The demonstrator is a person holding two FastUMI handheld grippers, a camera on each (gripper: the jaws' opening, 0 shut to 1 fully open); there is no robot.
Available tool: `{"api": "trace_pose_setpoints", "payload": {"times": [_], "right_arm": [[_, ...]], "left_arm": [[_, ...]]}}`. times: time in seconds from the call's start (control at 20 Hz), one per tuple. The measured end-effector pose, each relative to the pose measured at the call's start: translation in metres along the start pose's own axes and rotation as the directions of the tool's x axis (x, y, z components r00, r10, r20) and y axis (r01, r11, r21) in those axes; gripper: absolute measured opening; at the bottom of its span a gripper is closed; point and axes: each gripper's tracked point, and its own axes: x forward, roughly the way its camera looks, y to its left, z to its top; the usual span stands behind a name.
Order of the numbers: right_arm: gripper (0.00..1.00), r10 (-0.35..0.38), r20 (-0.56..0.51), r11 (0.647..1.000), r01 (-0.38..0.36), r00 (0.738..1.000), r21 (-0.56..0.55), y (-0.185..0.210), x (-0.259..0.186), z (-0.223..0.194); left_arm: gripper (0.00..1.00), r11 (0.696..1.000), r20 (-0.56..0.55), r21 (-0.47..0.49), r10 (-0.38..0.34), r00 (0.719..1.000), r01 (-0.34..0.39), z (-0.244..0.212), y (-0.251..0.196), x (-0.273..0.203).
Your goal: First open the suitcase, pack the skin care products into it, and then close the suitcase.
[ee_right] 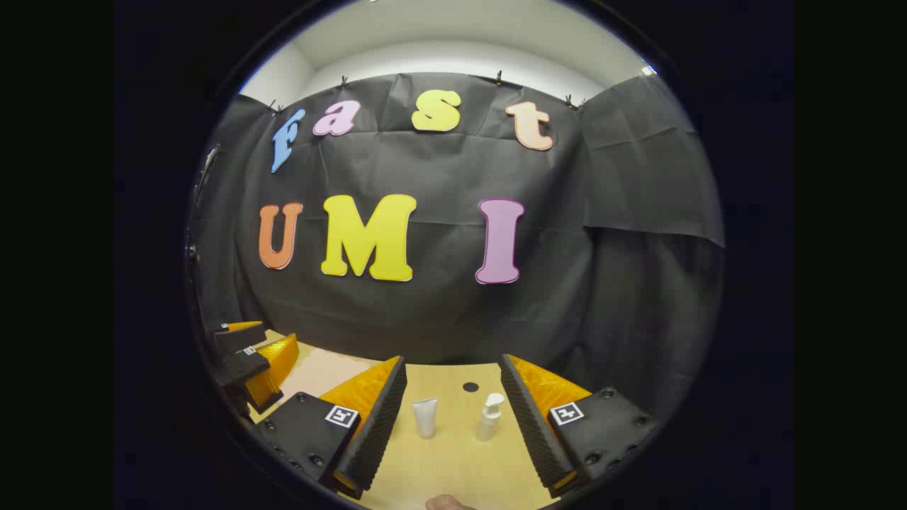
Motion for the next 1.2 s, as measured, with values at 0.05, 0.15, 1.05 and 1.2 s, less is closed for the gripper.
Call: {"api": "trace_pose_setpoints", "payload": {"times": [0.05,0.15,1.05,1.2], "right_arm": [[0.8,0.005,0.004,1.0,-0.005,1.0,0.002,0.001,0.005,0.002],[0.79,0.023,-0.001,1.0,-0.023,1.0,0.003,0.003,0.015,0.0],[0.79,0.135,0.043,0.989,-0.133,0.99,-0.059,0.044,0.03,0.024],[0.79,0.116,0.042,0.991,-0.113,0.992,-0.069,0.034,0.03,0.022]], "left_arm": [[0.96,1.0,0.001,0.004,-0.001,1.0,0.001,0.0,-0.001,0.002],[0.96,1.0,0.007,0.02,0.01,1.0,-0.01,0.003,0.001,0.004],[0.96,0.997,0.046,0.018,0.077,0.996,-0.078,0.009,0.031,0.001],[0.96,0.995,0.054,0.045,0.081,0.995,-0.084,0.003,0.034,0.007]]}}
